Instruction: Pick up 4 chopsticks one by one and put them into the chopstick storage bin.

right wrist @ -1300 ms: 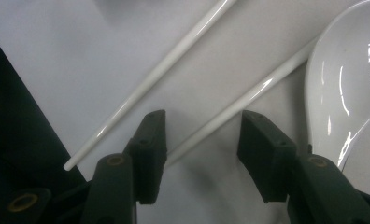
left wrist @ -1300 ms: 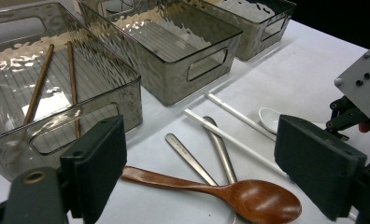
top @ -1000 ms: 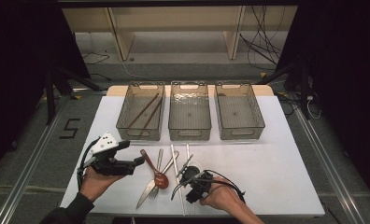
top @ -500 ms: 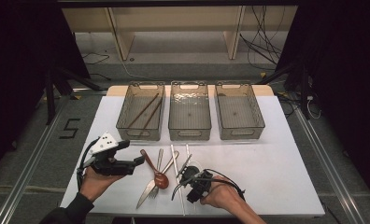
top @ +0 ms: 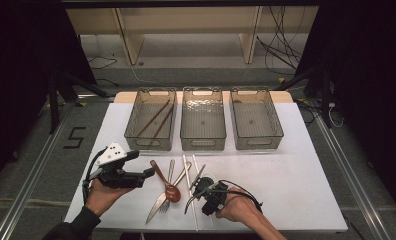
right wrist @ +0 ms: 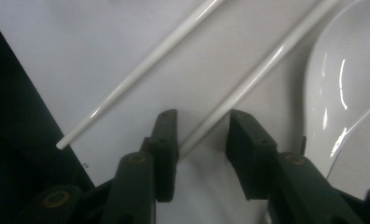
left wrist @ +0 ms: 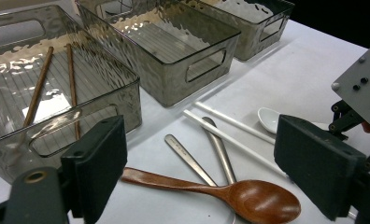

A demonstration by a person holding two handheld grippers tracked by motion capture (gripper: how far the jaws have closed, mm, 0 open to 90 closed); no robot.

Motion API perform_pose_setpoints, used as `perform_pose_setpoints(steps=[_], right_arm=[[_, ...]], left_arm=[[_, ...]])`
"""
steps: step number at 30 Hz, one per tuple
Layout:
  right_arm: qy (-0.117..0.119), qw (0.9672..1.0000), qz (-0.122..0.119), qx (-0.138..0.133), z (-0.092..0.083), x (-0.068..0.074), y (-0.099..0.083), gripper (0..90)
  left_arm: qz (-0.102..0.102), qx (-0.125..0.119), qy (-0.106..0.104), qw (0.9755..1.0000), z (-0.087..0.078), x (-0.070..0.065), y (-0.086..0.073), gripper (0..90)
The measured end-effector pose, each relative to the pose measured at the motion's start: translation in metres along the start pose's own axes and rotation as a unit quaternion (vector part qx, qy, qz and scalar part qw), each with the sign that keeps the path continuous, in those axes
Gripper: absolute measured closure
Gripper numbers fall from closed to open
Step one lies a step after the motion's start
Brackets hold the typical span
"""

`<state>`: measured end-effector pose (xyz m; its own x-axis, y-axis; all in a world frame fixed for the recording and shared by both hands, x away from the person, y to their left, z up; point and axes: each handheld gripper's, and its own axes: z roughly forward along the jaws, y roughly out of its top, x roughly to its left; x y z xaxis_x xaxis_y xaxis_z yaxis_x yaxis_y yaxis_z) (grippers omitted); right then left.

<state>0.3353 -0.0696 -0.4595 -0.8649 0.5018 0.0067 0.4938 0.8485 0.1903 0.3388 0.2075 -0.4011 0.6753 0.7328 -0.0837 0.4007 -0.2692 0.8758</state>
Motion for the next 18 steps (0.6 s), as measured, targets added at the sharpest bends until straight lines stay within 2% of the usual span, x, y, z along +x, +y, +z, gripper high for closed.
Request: perform_pose_setpoints(steps=[8,18], right_arm=[[0.004,0.9998,0.019,0.000,-0.001,-0.006,-0.001,70.4],[0.000,0.9992,0.038,0.014,-0.004,-0.016,-0.009,74.9]], left_arm=[[0.001,0.001,0.000,1.0000,0.000,0.000,0.000,16.8],[0.002,0.000,0.000,1.0000,0.000,0.000,0.000,16.8]])
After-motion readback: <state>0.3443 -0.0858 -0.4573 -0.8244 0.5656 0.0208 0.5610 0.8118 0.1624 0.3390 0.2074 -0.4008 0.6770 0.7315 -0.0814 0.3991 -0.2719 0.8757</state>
